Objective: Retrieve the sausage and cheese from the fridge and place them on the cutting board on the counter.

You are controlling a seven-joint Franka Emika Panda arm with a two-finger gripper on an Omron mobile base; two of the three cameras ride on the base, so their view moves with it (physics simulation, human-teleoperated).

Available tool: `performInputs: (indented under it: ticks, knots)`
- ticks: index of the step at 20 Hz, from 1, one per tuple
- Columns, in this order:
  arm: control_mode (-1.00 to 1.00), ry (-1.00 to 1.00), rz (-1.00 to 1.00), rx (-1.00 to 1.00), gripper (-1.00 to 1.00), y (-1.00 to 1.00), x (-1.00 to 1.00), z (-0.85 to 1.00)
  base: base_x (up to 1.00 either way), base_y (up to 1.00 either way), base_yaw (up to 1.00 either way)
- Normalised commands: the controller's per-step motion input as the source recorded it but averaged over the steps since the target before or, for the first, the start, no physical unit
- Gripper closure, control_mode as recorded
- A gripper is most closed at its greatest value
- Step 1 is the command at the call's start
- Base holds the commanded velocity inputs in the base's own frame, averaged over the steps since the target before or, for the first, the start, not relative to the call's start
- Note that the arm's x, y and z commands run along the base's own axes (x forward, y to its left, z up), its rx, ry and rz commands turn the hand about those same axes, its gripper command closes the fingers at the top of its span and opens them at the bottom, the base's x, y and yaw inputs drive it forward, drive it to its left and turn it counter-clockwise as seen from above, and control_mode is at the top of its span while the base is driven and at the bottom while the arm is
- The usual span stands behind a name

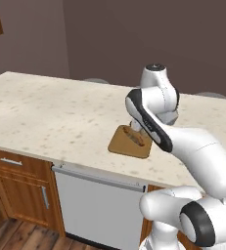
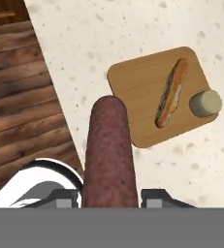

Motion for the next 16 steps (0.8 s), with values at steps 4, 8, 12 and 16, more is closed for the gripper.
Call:
performInputs:
  ticks: [4, 8, 12, 16]
  knots:
    - [-1.0, 0.06, -0.16, 0.0, 1.0, 0.0, 0.8, -0.56, 0.0, 0.0, 0.0]
    - [-1.0, 0.11, -0.11, 0.0, 1.0, 0.0, 0.67, -0.58, 0.0, 0.0, 0.0]
    - [-1.0, 0.1, -0.03, 0.0, 1.0, 0.0, 0.65, -0.59, 0.0, 0.0, 0.0]
    - [-1.0, 0.14, 0.0, 0.0, 1.0, 0.0, 0.69, -0.53, 0.0, 0.0, 0.0]
